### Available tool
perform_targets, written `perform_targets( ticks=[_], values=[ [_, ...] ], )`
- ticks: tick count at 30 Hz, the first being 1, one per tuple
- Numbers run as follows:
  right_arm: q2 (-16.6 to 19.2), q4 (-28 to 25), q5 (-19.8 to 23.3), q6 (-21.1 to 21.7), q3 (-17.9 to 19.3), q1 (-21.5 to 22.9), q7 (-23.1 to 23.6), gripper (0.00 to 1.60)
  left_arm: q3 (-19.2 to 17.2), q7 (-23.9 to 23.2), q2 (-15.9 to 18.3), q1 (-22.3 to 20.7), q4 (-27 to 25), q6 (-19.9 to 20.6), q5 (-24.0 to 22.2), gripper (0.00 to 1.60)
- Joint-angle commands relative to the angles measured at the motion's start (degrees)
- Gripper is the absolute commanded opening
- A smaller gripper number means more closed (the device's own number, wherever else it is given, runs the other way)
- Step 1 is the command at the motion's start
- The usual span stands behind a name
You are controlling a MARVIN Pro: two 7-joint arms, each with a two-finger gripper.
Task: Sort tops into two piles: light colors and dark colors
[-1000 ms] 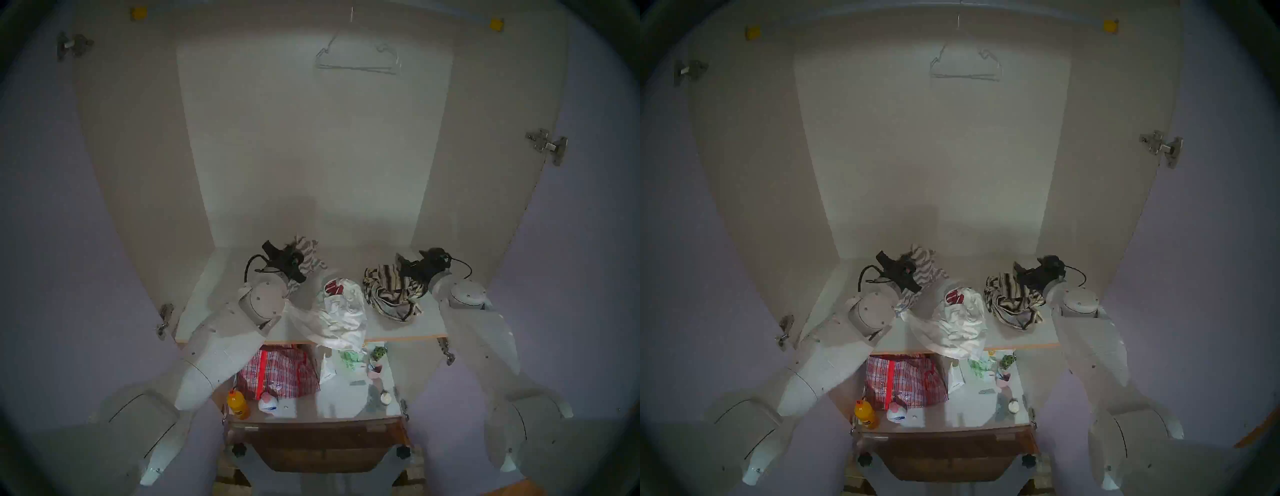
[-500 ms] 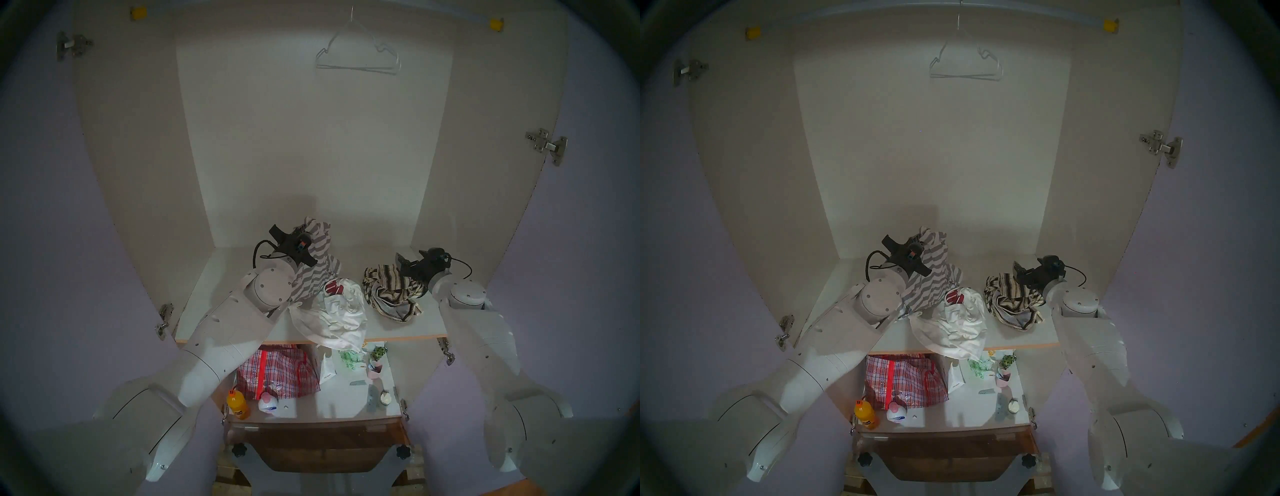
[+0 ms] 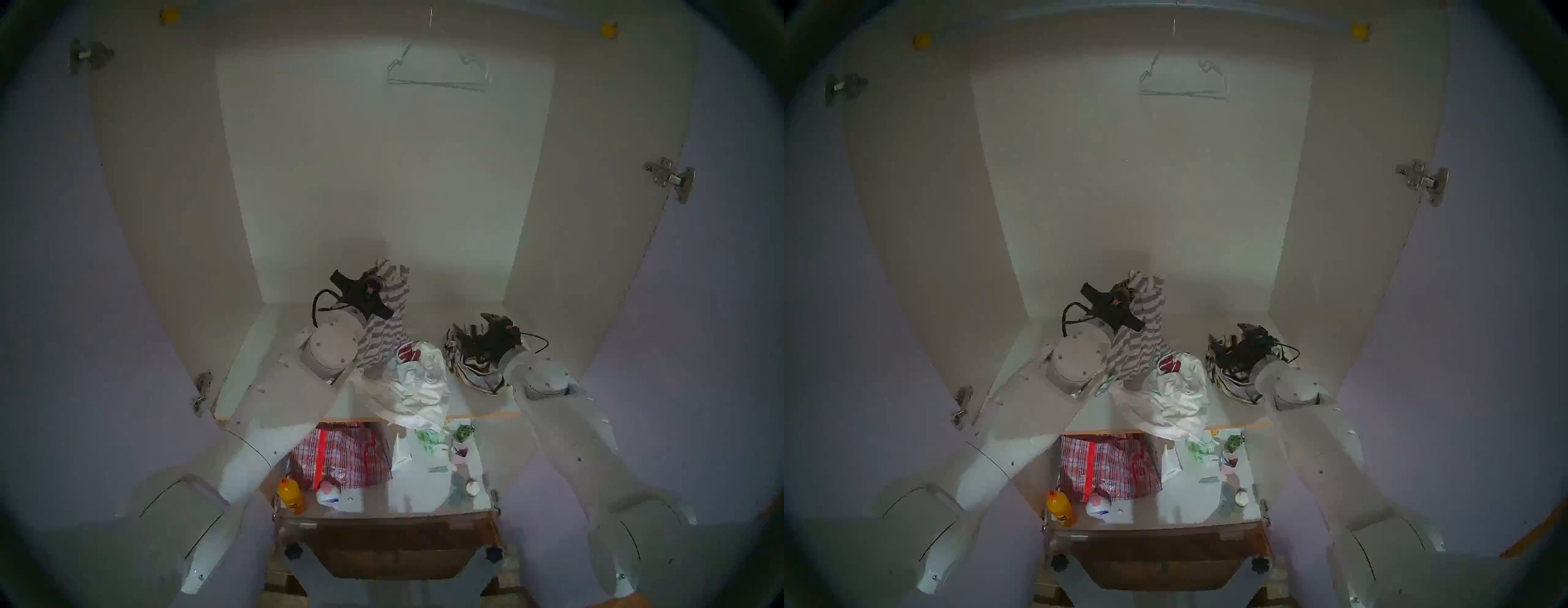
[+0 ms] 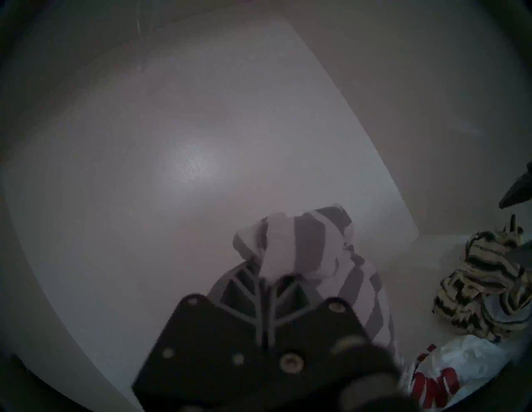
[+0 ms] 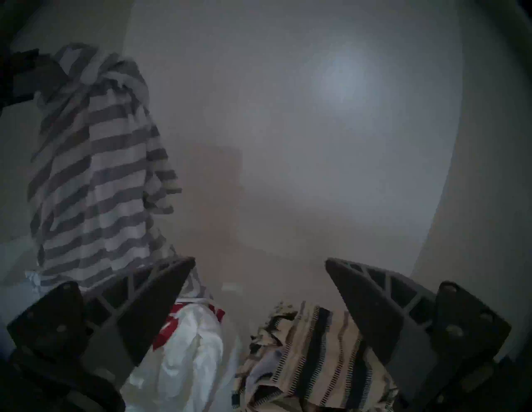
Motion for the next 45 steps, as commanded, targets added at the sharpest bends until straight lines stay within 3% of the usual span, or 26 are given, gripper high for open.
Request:
perform_targets(
  ticks=[1,9,19,20,26,27,34,39,45],
  values=[
    [-2.4,-0.6,1.5,-2.3,-0.3,2.4,1.7,1.60,-0.9,0.0,-1.2,-0.9,-4.0,-1.0,-1.6,0.00],
    [-7.4,5.8,2.8,-0.9,-1.2,7.3,5.1,1.60,-3.0,-0.6,-2.1,-0.6,-9.3,-0.2,-5.6,0.00],
    [-11.2,18.2,2.5,-3.7,-2.7,13.7,6.4,1.60,-4.1,-2.7,-2.2,3.0,-17.4,3.3,-10.7,0.00],
    [-12.0,21.3,2.4,-4.9,-2.9,15.7,7.1,1.60,-4.5,-2.9,-2.0,4.3,-19.8,4.6,-12.0,0.00],
    [-14.5,27.8,2.3,-8.0,-3.3,19.2,7.0,1.60,-5.1,-2.9,-1.4,6.3,-24.1,7.4,-13.5,0.00],
    [-15.7,31.2,2.6,-9.6,-2.9,21.0,6.8,1.60,-5.3,-2.9,-1.1,6.9,-25.3,8.8,-14.0,0.00],
    [-18.7,39.8,2.0,-13.6,-3.1,26.0,3.2,1.60,-5.9,-2.9,-0.6,7.6,-27.0,11.0,-14.9,0.00],
    [-19.6,42.7,1.7,-15.0,-3.2,27.7,1.6,1.60,-6.1,-2.8,-0.2,7.5,-27.5,11.9,-15.0,0.00],
    [-18.7,42.1,3.9,-17.7,-0.7,27.6,7.3,1.60,-5.7,-2.8,0.7,6.2,-26.1,13.0,-13.9,0.00]
  ],
)
